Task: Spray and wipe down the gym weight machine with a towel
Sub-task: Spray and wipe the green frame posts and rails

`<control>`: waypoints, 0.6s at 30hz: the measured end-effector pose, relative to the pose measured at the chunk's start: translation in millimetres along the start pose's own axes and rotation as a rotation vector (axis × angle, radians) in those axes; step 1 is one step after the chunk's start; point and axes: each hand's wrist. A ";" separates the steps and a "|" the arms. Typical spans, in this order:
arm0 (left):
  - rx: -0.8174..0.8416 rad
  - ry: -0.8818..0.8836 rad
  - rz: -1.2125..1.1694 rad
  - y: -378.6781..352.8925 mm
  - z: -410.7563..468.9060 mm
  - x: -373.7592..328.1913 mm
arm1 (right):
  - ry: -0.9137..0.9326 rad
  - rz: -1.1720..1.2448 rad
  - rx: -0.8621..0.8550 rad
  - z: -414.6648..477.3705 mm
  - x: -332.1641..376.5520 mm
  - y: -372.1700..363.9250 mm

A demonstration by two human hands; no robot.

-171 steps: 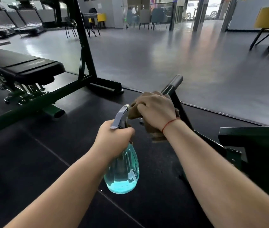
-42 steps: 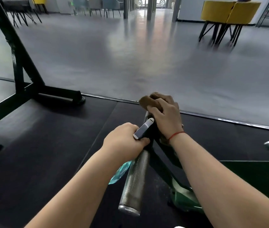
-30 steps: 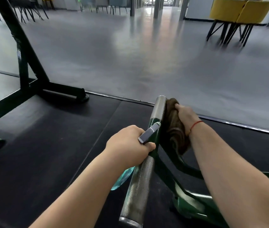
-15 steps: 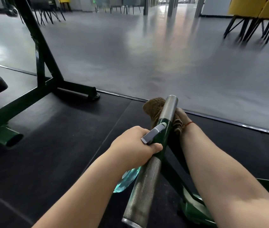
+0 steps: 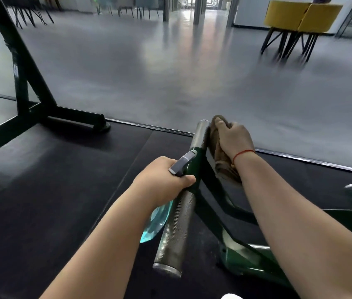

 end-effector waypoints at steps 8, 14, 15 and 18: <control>0.031 -0.083 -0.258 6.1 -13.0 20.3 | 0.634 -0.465 -0.160 -53.7 11.0 -12.9; -0.151 -0.084 -0.269 11.6 -20.7 34.9 | 0.808 -0.868 0.139 -36.0 42.8 -3.2; -0.163 -0.093 -0.253 13.1 -23.5 35.5 | 0.791 -0.943 0.161 -29.9 49.1 -5.8; -0.171 -0.110 -0.227 18.6 -28.9 37.2 | 0.719 -1.172 0.156 -17.2 73.3 -21.5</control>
Point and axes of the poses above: each hand's wrist, its own z-axis towards the middle knuckle, its own y-axis out of the back of the hand, x = y × z, and after that the axes turned 14 degrees about -y, right-handed
